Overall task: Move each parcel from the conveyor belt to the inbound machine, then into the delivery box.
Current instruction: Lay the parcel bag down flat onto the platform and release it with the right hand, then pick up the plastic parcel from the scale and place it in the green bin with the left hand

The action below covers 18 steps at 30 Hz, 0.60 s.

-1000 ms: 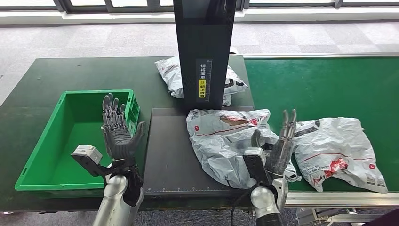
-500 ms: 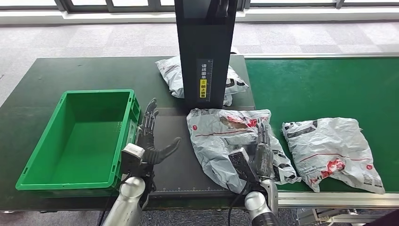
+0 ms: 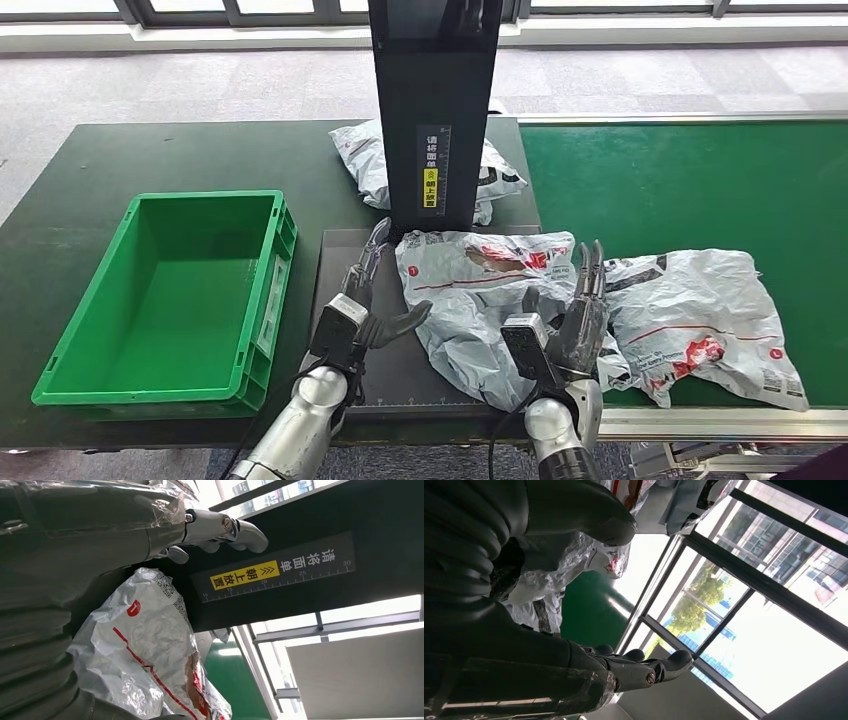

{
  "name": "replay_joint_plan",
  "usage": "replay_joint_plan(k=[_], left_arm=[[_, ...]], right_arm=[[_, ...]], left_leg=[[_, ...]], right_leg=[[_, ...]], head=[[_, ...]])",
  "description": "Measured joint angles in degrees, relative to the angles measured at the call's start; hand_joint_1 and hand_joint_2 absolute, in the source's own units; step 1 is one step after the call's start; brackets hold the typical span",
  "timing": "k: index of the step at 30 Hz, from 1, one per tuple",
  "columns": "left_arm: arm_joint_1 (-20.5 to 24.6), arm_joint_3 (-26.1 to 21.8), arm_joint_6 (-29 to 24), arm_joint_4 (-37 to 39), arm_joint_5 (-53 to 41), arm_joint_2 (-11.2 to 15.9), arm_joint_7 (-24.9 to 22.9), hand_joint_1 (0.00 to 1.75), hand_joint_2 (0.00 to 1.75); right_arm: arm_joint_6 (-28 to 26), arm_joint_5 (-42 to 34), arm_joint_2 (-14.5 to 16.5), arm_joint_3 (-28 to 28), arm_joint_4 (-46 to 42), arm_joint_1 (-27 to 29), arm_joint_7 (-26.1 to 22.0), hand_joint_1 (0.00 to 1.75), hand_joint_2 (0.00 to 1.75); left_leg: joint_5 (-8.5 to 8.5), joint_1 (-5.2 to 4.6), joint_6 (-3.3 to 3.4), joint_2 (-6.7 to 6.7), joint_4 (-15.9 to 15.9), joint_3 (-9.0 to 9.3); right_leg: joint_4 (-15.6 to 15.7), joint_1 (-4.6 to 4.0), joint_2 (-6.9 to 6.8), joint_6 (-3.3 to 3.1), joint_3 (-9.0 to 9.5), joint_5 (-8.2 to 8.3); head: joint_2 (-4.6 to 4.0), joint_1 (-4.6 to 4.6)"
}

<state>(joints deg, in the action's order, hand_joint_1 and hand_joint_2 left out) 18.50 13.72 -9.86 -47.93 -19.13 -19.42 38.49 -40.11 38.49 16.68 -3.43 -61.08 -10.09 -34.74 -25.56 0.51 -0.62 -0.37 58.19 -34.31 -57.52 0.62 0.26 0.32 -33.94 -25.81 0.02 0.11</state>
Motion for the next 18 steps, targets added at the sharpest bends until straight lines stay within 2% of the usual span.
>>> replay_joint_plan(k=[6,10,18], left_arm=[[0.45,0.23,0.05,1.2,0.01,-0.17,-0.09,0.0,1.75],[1.99,2.3,-0.56,2.68,0.86,-0.54,-0.89,0.0,1.75],[4.97,6.32,-1.79,5.4,-1.03,-1.43,-2.62,0.0,1.75]], right_arm=[[-0.02,0.52,0.26,-0.43,-0.98,0.44,-1.55,0.0,1.75],[-0.07,0.84,1.1,-2.96,-5.24,1.35,-4.97,0.0,1.75],[-0.06,-2.23,1.16,-4.92,-13.85,2.59,-5.44,0.0,1.75]], left_leg=[[0.0,-0.01,0.0,-0.02,0.01,0.0],[-0.01,-0.02,0.02,-0.13,0.02,-0.03],[-0.03,-0.05,0.04,-0.09,0.02,-0.03]], right_leg=[[0.0,0.01,-0.01,0.0,-0.01,0.0],[0.0,0.02,-0.07,0.01,0.04,-0.01],[0.04,0.05,-0.04,0.02,0.02,-0.01]], head=[[0.0,0.0],[0.0,0.0],[0.0,0.02]])
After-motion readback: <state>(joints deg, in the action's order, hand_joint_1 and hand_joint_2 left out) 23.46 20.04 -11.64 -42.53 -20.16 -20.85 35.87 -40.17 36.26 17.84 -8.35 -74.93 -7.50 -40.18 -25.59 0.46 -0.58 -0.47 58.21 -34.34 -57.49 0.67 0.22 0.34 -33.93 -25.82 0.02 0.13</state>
